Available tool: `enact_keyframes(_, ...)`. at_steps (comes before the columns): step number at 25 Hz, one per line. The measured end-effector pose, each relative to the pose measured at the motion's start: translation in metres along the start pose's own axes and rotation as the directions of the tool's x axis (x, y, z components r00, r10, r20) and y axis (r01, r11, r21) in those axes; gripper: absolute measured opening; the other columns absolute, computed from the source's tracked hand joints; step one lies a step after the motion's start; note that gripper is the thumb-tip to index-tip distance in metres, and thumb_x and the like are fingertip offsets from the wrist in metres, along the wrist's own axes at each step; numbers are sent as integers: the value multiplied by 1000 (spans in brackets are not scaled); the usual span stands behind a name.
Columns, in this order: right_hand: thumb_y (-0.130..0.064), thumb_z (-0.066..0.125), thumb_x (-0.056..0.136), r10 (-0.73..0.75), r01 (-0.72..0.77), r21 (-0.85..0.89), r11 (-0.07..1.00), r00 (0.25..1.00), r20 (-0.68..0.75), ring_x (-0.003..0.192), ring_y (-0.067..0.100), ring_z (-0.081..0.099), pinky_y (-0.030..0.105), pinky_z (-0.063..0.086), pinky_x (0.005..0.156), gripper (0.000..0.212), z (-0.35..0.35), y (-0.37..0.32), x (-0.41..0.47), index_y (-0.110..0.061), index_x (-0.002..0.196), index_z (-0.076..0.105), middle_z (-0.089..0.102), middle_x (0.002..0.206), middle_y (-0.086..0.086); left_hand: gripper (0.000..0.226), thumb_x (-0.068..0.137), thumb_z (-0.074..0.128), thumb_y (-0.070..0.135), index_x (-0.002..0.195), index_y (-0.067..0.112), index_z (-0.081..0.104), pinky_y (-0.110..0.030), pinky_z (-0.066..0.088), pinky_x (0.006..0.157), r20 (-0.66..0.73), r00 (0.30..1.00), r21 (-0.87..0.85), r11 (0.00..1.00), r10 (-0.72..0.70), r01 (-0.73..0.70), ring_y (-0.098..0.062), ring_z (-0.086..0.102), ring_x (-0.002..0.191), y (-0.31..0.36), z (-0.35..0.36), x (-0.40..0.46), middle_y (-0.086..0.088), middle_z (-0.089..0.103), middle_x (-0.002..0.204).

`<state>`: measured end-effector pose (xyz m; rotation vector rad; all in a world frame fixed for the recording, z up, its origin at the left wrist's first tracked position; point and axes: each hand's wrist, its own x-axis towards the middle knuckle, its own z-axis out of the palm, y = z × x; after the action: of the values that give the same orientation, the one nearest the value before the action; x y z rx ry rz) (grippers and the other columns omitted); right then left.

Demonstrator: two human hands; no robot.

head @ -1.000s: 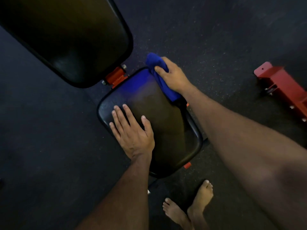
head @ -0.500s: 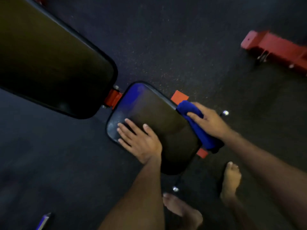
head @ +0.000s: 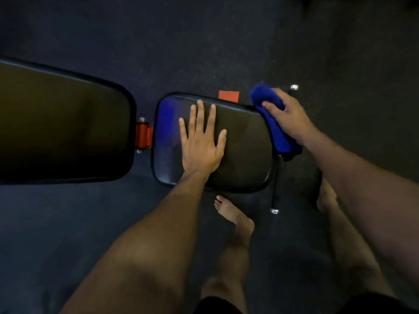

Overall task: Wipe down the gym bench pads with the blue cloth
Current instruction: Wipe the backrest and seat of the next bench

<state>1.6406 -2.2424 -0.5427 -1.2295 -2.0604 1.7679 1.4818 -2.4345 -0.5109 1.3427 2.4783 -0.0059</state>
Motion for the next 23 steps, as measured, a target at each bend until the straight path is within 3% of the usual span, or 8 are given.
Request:
enact_keyframes(3,-30,62,94,7,-4,35,999,998,-67,100,2,61,32,47,100,26,11,4,1,-22,118,65,68,108,-10,71,102,24,54,164,24,8,-55,-2,126,-43,999,44,999,31,-29,-26,-1,159,-10,13,0,-10,1,172)
enact_keyframes(6,-28,61,96,53,-38,98,994,987,-155,92,-6,60,20,45,91,24,16,0,-9,-21,118,65,67,100,-16,72,101,27,53,164,23,8,-56,-1,126,-58,998,60,998,21,-18,-26,-1,159,-10,15,-2,-10,1,172)
enact_keyframes(9,-33,58,97,76,-32,134,990,939,-335,117,3,57,30,43,104,39,36,1,-57,-21,134,56,63,126,-7,72,100,28,51,164,22,12,-58,2,126,-78,997,55,998,19,-14,-26,1,159,-6,13,1,-10,4,172)
enact_keyframes(11,-34,53,100,107,-66,112,991,902,-419,138,11,42,40,35,115,51,66,9,-113,-25,149,39,46,149,-3,71,100,28,50,164,22,14,-58,4,126,-84,996,72,997,22,-16,-26,2,159,-6,13,-5,-10,5,172)
enact_keyframes(14,-38,47,101,174,-137,113,984,874,-454,144,12,32,45,31,117,58,113,15,-178,-32,154,24,30,159,-5,71,100,25,51,164,22,11,-58,3,126,-82,997,78,997,12,-5,-24,-1,159,-6,14,-3,-9,2,172)
enact_keyframes(16,-33,47,102,145,-85,147,986,871,-470,142,10,35,39,30,118,53,109,20,-169,-26,152,31,36,155,-5,72,100,24,51,164,22,10,-58,3,126,-99,995,80,997,16,-8,-24,-2,159,-5,16,-4,-8,1,172)
enact_keyframes(19,-23,51,102,43,14,110,994,864,-502,129,3,45,16,30,111,43,65,13,-99,-17,144,46,48,138,-10,72,100,24,51,164,23,10,-57,3,126,-108,994,79,997,16,-8,-23,-2,159,-4,18,-3,-7,0,173)
enact_keyframes(23,-29,56,99,-9,6,-12,1000,959,-284,104,-4,55,10,40,92,31,26,-1,-29,-25,130,59,63,115,-16,73,99,23,52,164,24,11,-57,2,126,-112,994,74,997,9,-1,-22,-3,159,-4,18,-2,-5,0,173)
